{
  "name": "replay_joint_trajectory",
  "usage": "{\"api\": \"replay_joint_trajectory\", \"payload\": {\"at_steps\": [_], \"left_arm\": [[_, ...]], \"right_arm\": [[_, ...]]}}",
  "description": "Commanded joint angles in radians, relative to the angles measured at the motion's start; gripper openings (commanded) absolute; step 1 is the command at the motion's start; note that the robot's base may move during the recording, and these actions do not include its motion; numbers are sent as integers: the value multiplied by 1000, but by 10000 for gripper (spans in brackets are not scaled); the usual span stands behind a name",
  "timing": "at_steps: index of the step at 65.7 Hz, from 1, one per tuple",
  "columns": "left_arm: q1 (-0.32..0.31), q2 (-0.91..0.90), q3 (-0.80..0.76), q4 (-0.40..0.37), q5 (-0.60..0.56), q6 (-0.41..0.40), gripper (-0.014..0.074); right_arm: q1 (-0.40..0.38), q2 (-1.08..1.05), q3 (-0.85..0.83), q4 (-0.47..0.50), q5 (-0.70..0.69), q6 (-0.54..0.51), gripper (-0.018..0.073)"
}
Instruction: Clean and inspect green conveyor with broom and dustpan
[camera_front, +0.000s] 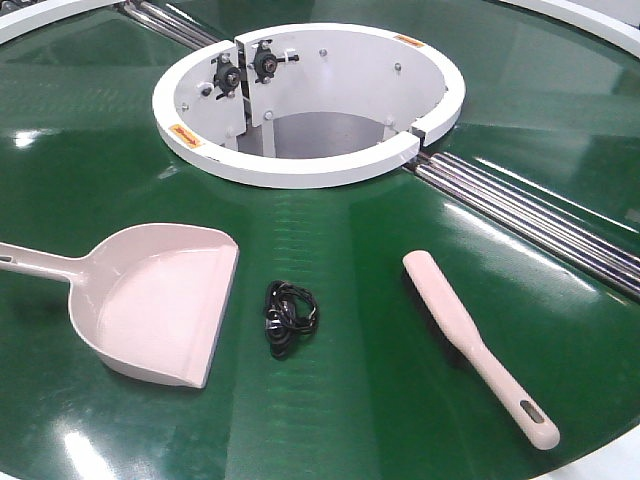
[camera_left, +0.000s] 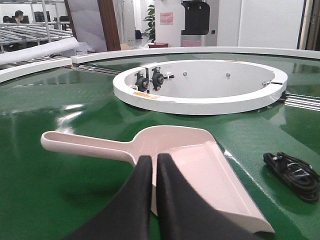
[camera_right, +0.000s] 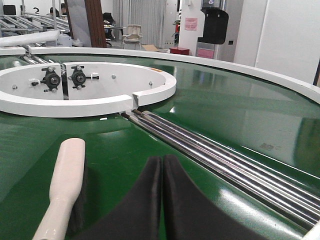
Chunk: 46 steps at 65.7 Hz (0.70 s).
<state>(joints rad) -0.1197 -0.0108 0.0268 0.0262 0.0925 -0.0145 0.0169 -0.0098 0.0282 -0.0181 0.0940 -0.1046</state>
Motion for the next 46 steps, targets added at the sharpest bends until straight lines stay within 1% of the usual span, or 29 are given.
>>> {"api": "replay_joint_trajectory", "payload": {"at_steps": [1, 46], "left_arm": [[2, -16, 27, -2, -77, -9, -6], [2, -16, 27, -2, -77, -9, -6]], "right_arm": [[-4, -19, 11, -7, -75, 4, -10], [-4, -19, 11, -7, -75, 4, -10]]}}
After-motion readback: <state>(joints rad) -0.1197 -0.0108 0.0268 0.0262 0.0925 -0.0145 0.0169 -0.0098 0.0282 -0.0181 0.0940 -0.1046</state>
